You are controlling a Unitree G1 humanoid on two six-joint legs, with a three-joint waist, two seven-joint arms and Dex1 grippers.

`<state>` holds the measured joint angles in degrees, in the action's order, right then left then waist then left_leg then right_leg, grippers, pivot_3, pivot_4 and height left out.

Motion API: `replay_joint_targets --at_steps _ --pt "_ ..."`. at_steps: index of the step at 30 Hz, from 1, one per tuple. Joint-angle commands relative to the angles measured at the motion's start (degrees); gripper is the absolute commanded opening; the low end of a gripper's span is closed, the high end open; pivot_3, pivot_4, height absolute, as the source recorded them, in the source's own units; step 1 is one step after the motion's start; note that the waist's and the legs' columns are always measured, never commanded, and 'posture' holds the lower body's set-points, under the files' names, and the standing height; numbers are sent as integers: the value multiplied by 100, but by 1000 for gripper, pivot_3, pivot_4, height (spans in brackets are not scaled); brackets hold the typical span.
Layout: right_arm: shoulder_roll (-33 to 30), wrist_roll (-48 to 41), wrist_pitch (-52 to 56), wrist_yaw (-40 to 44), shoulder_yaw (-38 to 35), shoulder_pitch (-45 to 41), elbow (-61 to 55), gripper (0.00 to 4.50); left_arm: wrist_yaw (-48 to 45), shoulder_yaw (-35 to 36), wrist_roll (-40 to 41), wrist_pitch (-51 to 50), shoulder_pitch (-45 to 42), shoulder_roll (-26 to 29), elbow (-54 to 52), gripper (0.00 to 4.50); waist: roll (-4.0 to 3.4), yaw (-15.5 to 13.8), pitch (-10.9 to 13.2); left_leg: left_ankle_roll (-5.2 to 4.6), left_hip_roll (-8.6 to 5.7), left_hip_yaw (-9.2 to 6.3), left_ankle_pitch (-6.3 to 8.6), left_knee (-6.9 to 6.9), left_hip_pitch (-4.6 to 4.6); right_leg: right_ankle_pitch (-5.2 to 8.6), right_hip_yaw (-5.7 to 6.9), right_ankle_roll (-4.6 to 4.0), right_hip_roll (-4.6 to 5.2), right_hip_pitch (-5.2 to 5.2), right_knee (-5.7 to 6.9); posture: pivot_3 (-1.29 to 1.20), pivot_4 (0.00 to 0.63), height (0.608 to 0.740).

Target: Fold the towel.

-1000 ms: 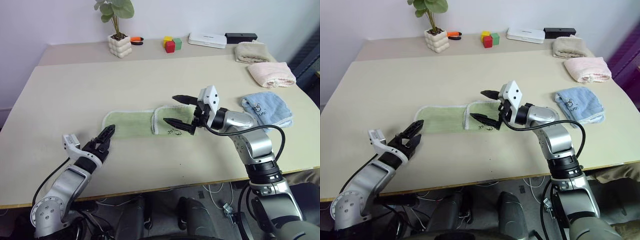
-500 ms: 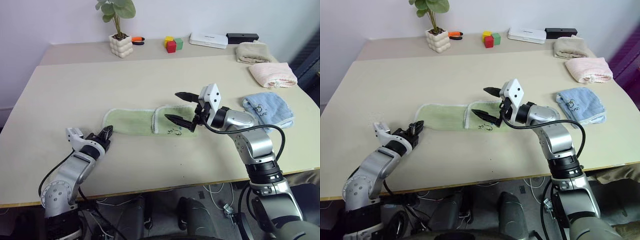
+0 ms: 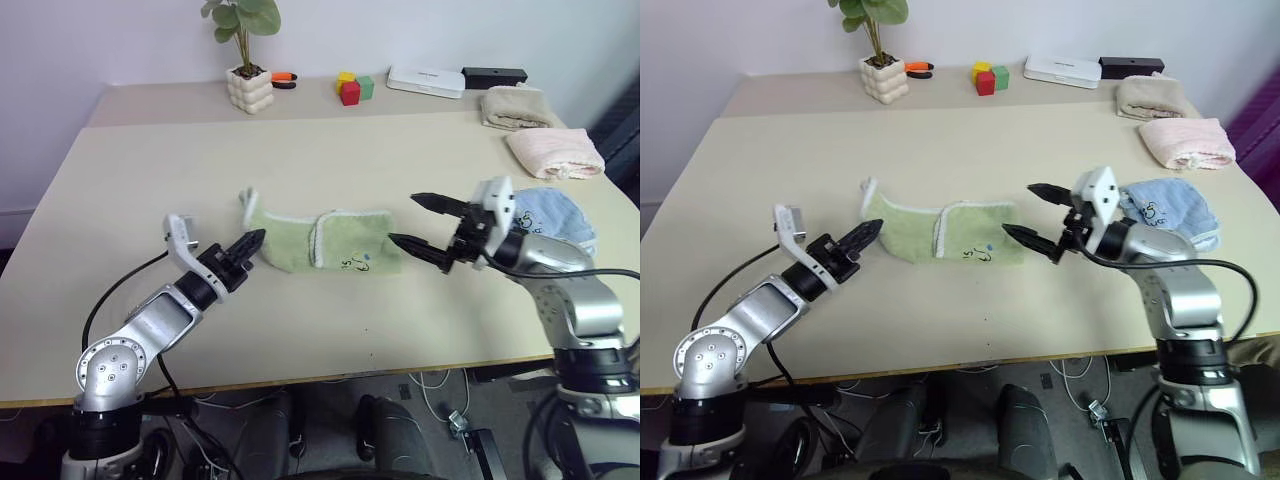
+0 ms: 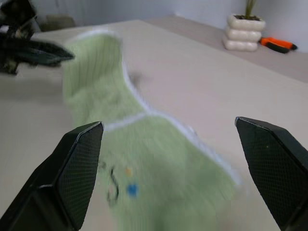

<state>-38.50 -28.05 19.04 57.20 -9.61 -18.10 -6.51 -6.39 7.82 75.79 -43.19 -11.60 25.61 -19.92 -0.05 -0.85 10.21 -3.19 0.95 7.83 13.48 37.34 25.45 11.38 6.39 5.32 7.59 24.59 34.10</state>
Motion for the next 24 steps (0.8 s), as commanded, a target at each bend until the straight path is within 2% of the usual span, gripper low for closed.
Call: replay_joint_targets --at_steps 1,4,7,11,14,24 --pt "-174 -84 -146 23 -286 106 -245 4500 -1176 -609 -966 202 -462 90 144 14 -1 8 0 0 0 2 0 -1 0 0 0 0 0 1 -2 0 150 740" --pt "-116 -92 -163 -204 -377 152 -353 4500 -2127 -1317 -1958 647 -1182 -220 908 14 -1 9 0 0 1 4 0 -2 0 0 0 0 1 3 -2 0 150 740" --pt "-160 -106 -142 -347 -494 296 -510 4500 -2670 -1597 -2355 775 -1681 -639 1467 14 0 7 1 0 1 4 -1 -1 6 0 0 0 1 7 -4 0 150 740" --pt "-278 -170 -55 -512 -847 612 -732 4500 -3416 -2071 -3046 919 -2111 -894 2076 14 1 -6 2 11 0 3 -10 1 11 0 4 2 2 7 -6 0 150 740" --pt "-272 -250 29 -657 -1015 811 -991 4500 -3861 -2222 -3353 998 -2279 -1089 2431 14 1 2 3 -4 -1 3 -2 9 13 0 6 3 5 5 -5 0 150 740" --pt "-189 -353 104 -1091 -1146 1094 -1474 4500 -4382 -2210 -4069 1025 -2598 -1841 3495 14 3 9 4 -31 1 -5 2 18 15 1 6 4 5 3 -3 0 150 740"
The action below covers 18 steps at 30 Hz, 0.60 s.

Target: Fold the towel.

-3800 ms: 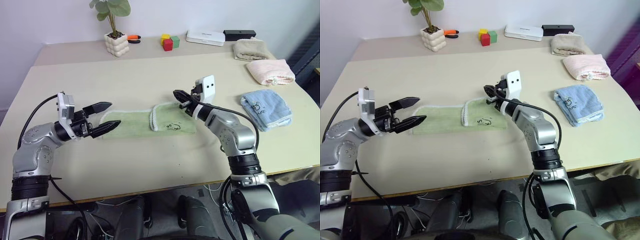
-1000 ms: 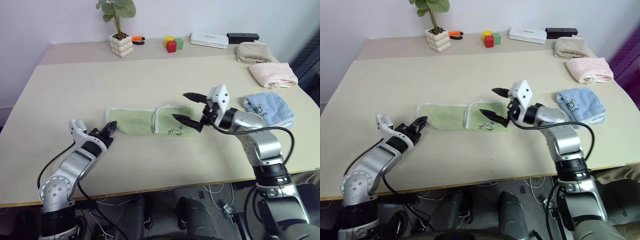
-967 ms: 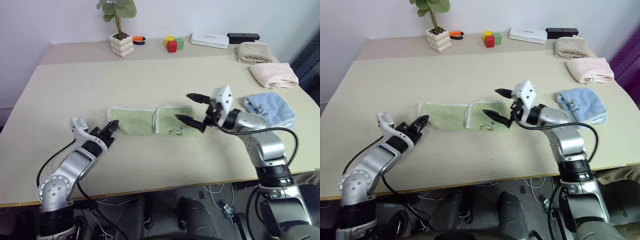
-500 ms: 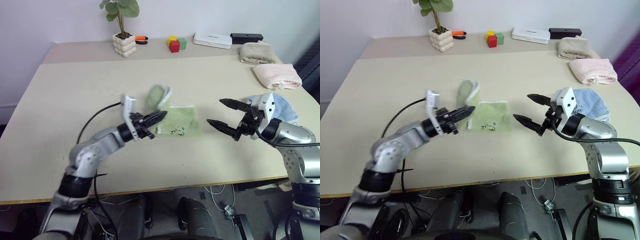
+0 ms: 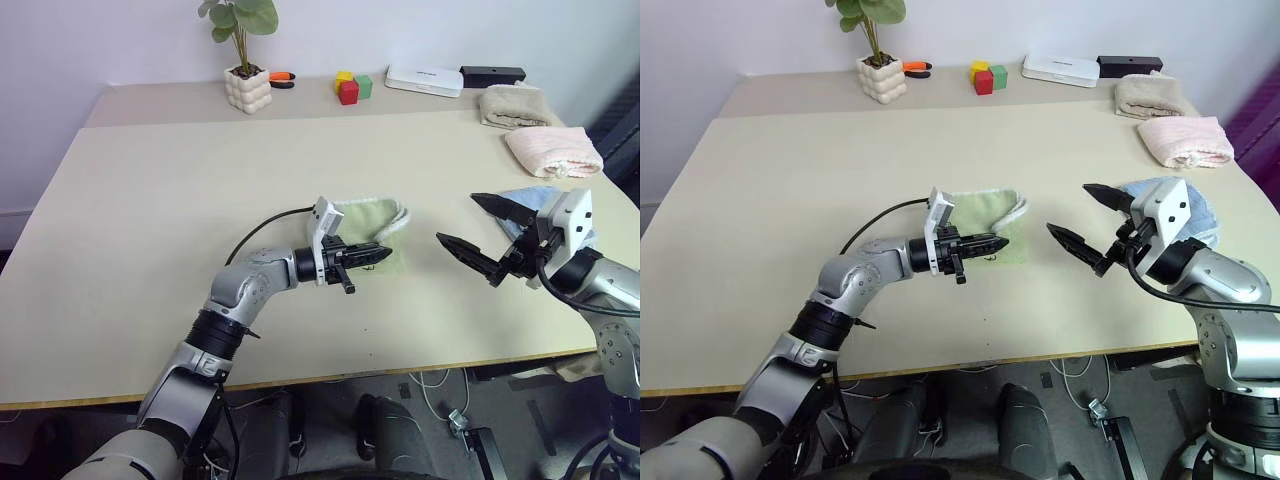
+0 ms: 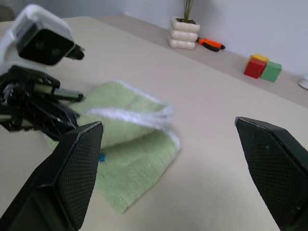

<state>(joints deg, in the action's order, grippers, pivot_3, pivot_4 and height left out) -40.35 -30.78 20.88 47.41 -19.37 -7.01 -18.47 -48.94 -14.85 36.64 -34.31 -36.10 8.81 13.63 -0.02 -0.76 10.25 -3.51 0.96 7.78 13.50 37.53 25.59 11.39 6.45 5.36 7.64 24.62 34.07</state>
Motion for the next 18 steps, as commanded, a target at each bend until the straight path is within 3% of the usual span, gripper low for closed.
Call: replay_joint_targets --at_steps 1,3,9,10,16,18 --pt "14 -73 -88 -145 -138 -29 -285 4500 -177 66 -199 135 -172 -214 244 520 0 -9 0 -2 0 0 0 2 0 0 0 0 0 0 0 0 150 740" --pt "45 -53 -93 -207 -52 -79 -303 4500 -213 115 -259 101 -191 -273 315 1224 0 -4 0 -7 1 -6 4 15 5 0 5 0 0 -2 2 0 150 740" --pt "71 -96 -91 -237 61 -327 -158 4500 -187 365 -274 97 -52 -311 31 4180 -1 1 1 -24 3 -8 21 47 26 -1 6 3 2 -2 4 0 150 740" --pt "81 -86 -95 -235 90 -381 -114 4500 -203 378 -298 128 -38 -303 -55 4354 -1 0 1 -22 3 -8 23 49 26 -2 6 4 3 -2 4 0 150 740" --pt "404 -183 -94 -440 221 -1027 240 4500 -549 874 368 -131 122 -239 -936 4354 -1 9 1 -31 2 -8 19 53 30 -4 5 5 4 0 5 0 150 740" --pt "680 -202 -117 -714 229 -1359 434 4500 -149 1200 255 155 14 -316 -783 4354 -3 10 0 -31 3 -8 17 53 29 -4 5 6 3 0 9 0 150 740"
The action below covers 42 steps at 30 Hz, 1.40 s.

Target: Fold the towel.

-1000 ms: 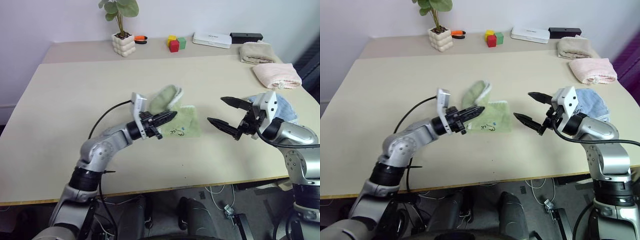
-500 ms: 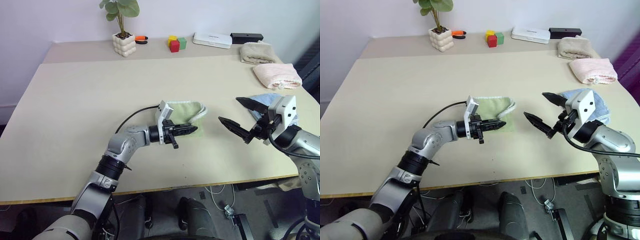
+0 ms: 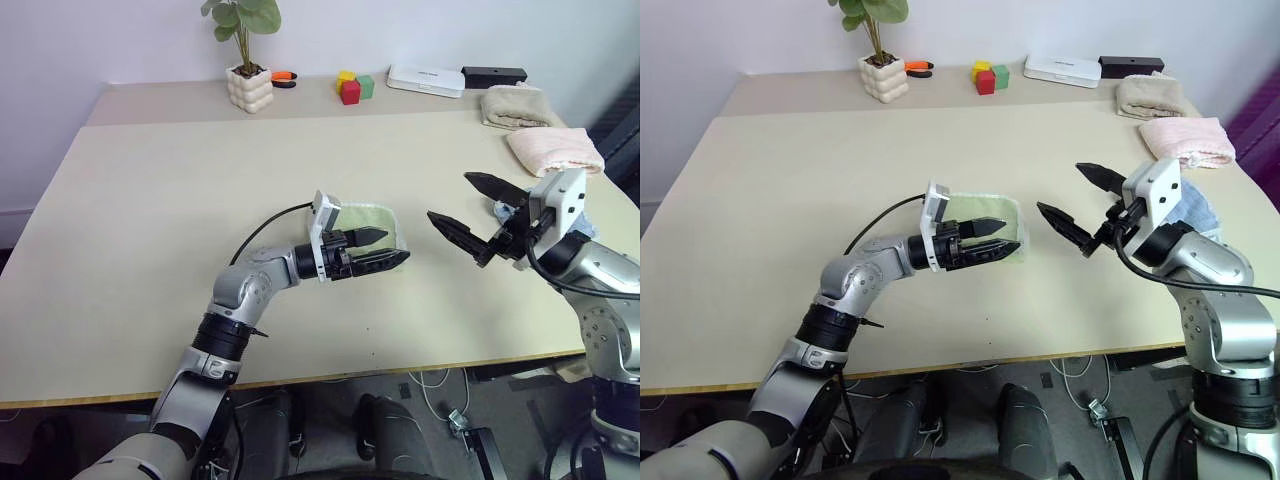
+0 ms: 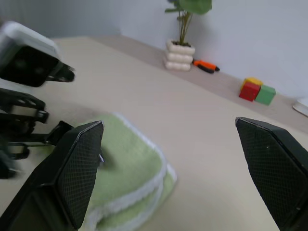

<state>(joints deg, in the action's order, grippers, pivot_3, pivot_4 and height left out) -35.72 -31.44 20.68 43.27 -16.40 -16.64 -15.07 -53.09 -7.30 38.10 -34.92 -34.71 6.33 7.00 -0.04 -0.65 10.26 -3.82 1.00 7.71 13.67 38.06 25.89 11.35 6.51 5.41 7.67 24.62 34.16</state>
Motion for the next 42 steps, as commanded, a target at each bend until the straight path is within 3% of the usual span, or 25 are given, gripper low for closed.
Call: replay_joint_targets --at_steps 1,2,5,11,12,20,25,32,37,38,39,42 --pt "349 -122 -117 -444 -68 -520 164 4500 430 610 107 269 -185 -95 -22 4354 -1 0 -1 0 0 0 -1 2 -1 0 0 0 0 -1 2 0 150 740" --pt "484 -89 -146 -601 -60 -627 220 4500 629 757 39 361 -241 -112 79 4354 -1 -2 0 0 0 0 -1 4 -2 -1 0 0 -1 -1 4 0 150 740" --pt "949 -88 -98 -1056 35 -771 213 3622 1081 1129 -171 799 -333 -133 340 3510 -1 -6 -1 -1 0 -1 -2 5 -1 -3 2 4 -1 -2 6 0 150 740" --pt "1645 231 -46 -1546 642 -686 234 477 1665 1328 -455 1291 -357 -411 706 379 -1 -8 -1 -3 -4 1 -4 8 11 -14 3 24 -1 2 5 0 150 740" --pt "1777 332 -21 -1638 817 -655 233 45 1713 1291 -532 1352 -356 -460 771 17 -1 -8 -1 -2 -5 1 -4 10 11 -15 3 26 -1 0 5 0 150 740" --pt "2461 1274 648 -2639 1882 -513 764 45 2445 922 -1319 1483 -385 -763 1398 17 -2 7 -1 -3 -3 2 -4 12 11 -16 3 29 -5 2 9 0 150 740" --pt "2823 1619 403 -3271 1689 -545 1513 45 2630 875 -1597 1583 -416 -823 1795 17 -2 7 -1 -1 -3 2 -4 12 14 -16 3 28 -5 5 9 0 150 740" --pt "2666 2122 -146 -3369 1658 -270 2046 45 2941 918 -1910 1462 -319 -610 2131 17 -4 9 -8 -1 -3 2 -3 11 9 -16 3 29 -5 0 8 0 150 740" --pt "2814 1715 -146 -3287 1301 -343 1947 45 2895 1035 -1815 1568 -373 -579 2162 17 -4 10 -9 11 -3 1 6 11 -9 -15 2 26 -3 -13 9 0 150 740" --pt "2865 1539 -145 -3222 1197 -346 1909 273 2793 1028 -1771 1574 -365 -573 2149 0 -4 10 -9 11 -2 1 6 11 -9 -15 2 26 -3 -13 9 0 150 740" --pt "2851 1504 -71 -3231 1150 -352 1900 571 2748 1020 -1767 1610 -360 -564 2133 258 -4 13 -9 12 -2 1 6 11 -9 -15 2 26 -3 -13 9 0 150 740" --pt "2785 1508 -11 -3292 1006 -344 1915 1807 2263 870 -1798 1676 -349 -370 2018 1334 -4 37 -9 12 -2 1 6 11 -8 -16 2 26 -4 -11 9 0 150 740"
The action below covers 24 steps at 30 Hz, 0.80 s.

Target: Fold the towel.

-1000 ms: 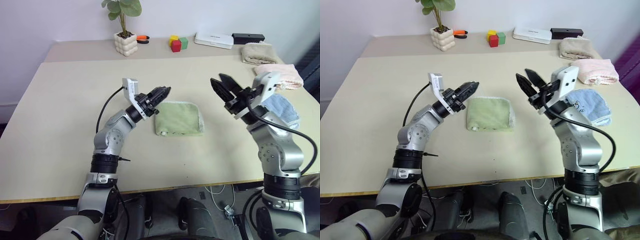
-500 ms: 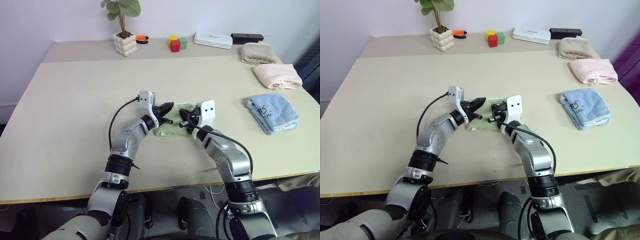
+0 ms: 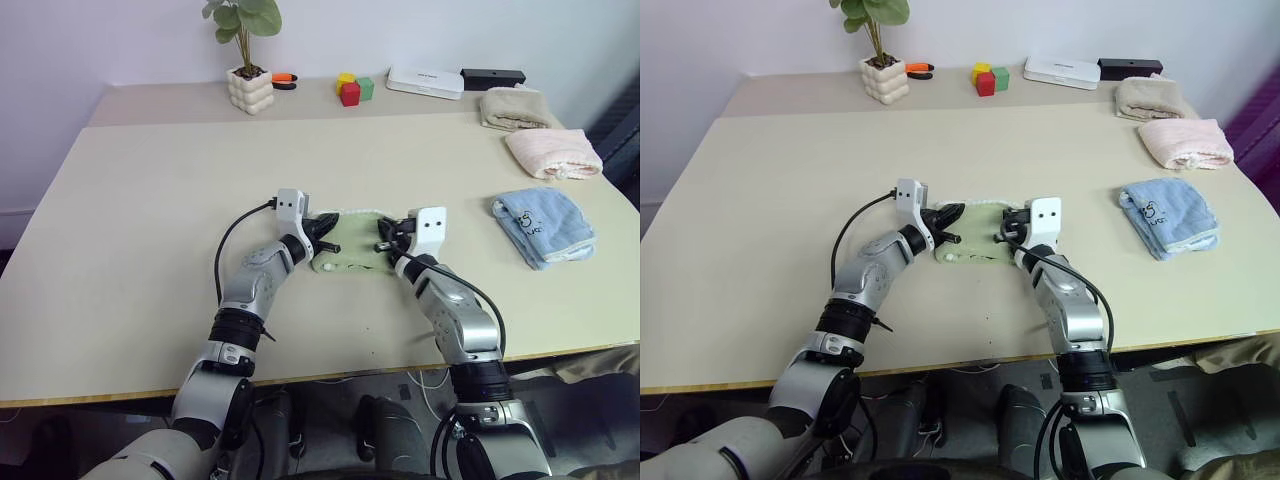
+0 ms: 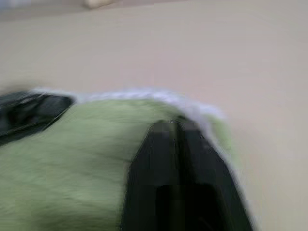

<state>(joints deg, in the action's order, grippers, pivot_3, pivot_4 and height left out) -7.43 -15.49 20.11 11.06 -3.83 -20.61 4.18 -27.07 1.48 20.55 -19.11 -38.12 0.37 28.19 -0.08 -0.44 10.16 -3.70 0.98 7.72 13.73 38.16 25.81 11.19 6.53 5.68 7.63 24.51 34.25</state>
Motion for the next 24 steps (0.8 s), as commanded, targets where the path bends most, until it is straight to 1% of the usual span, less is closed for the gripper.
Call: replay_joint_targets --at_steps 1,2,5,6,7,10,14,16,18,19,20,23,24 --pt "-40 -84 34 -94 -290 55 -20 2332 -417 -10 -55 137 -8 278 -114 1851 -1 27 0 0 1 0 0 -1 2 0 0 0 -1 3 0 0 150 740" --pt "-67 -38 34 -119 -299 47 -33 2753 -488 19 -37 187 -24 319 -118 2268 -1 40 0 1 1 1 0 -2 1 0 0 -1 -1 3 1 0 150 740" --pt "-170 -107 128 -43 -375 -51 -187 4329 -808 185 154 134 -118 545 -141 3876 -2 94 1 1 2 1 -1 -5 5 0 0 0 -1 8 0 0 150 740" --pt "-216 -222 242 68 -394 -90 -277 4500 -897 235 186 133 -151 648 -153 4383 -2 110 1 0 2 1 -2 -5 5 0 0 0 -1 8 1 0 150 740" --pt "-260 -330 343 165 -418 -127 -362 4500 -1002 277 209 199 -179 734 -166 4456 -3 121 2 0 2 1 -2 -6 6 0 0 1 -1 8 0 0 150 740" --pt "-422 -688 807 289 -640 -276 -522 4500 -1399 321 279 245 -223 1019 -308 4456 -5 122 4 -10 2 2 -9 -6 11 -1 0 2 -1 14 2 0 150 740" --pt "-802 -1268 1701 578 -919 -485 -679 4500 -2208 371 556 50 -204 1443 -568 4456 -5 110 5 -6 1 2 -10 -6 17 -1 0 1 1 17 1 0 150 740" --pt "-877 -1586 2002 644 -1119 -585 -688 4500 -2535 402 705 -58 -171 1615 -671 4456 -5 113 5 0 0 2 -11 -6 17 0 0 1 3 17 0 0 150 740" --pt "-935 -1813 2281 673 -1238 -667 -687 4500 -2722 421 708 42 -133 1741 -669 4456 -5 116 5 0 1 2 -10 -6 17 0 0 1 2 17 1 0 150 740" --pt "-978 -1933 2467 715 -1265 -698 -695 4500 -2891 467 857 -143 -113 1834 -722 4456 -5 117 5 -1 1 2 -10 -7 17 -1 0 1 2 18 1 0 150 740" --pt "-1008 -2019 2598 738 -1280 -715 -703 4500 -3004 497 960 -272 -100 1894 -761 4456 -5 124 5 -1 1 2 -10 -7 17 -1 0 1 2 18 2 0 150 740" --pt "-1212 -1953 2990 877 -973 -666 -667 4500 -3657 558 1267 -437 62 2208 -1107 4456 -6 136 5 -3 2 4 -11 -8 20 -1 -1 1 1 25 3 0 150 740" --pt "-1265 -1916 3039 936 -880 -653 -672 4500 -3739 586 1262 -336 98 2280 -1156 4456 -6 137 5 -2 2 4 -12 -8 22 -1 -1 1 1 26 4 0 150 740"
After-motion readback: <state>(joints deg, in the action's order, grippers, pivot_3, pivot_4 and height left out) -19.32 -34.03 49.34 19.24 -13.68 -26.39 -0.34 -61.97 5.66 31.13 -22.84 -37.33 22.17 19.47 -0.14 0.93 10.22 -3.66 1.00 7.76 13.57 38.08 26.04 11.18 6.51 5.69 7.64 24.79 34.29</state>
